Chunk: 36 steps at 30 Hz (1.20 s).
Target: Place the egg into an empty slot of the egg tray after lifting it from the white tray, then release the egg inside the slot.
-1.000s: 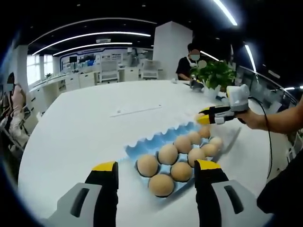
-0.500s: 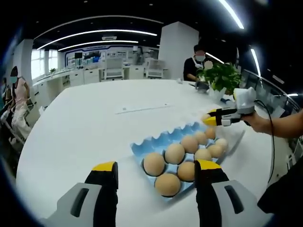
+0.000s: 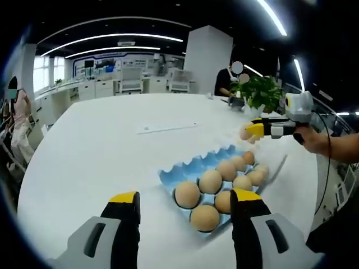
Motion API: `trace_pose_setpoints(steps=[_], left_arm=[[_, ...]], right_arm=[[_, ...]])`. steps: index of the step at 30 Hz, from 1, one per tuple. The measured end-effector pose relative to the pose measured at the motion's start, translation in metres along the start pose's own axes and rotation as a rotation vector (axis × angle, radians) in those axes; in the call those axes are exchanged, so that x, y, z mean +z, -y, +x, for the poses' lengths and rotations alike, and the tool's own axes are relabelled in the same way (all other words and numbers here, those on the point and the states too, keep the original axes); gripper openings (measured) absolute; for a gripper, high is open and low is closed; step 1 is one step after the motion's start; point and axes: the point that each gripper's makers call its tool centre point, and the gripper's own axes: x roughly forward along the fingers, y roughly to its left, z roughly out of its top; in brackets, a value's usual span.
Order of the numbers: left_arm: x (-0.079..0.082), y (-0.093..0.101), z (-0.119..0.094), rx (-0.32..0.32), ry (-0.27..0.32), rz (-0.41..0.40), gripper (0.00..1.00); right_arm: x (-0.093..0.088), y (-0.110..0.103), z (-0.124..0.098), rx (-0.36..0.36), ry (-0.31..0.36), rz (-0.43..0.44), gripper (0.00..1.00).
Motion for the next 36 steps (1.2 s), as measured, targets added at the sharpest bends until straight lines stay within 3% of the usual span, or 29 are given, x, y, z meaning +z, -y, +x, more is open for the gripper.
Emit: trace_pose_setpoints(steps=[6, 16, 21, 27, 36], left_arm=[[0.001, -0.009, -0.002, -0.006, -0.012, 0.063, 0.64], [0.006, -0.02, -0.005, -0.034, 0.018, 0.053, 0.64], [0.003, -0.022, -0.005, -0.031, 0.011, 0.08, 0.64], [0.002, -0.024, -0.003, -0.031, 0.007, 0.085, 0.63], [0.003, -0.026, 0.0, -0.021, 0.011, 0.071, 0.63]], right_arm=[[0.012, -0.054, 0.03, 0.1, 0.004, 0.003, 0.24], [0.013, -0.129, 0.075, 0.246, -0.038, -0.03, 0.24], [0.008, -0.149, 0.091, 0.297, -0.067, 0.002, 0.24], [0.0, -0.169, 0.104, 0.349, -0.117, -0.032, 0.24], [-0.018, -0.177, 0.118, 0.385, -0.175, -0.086, 0.24]])
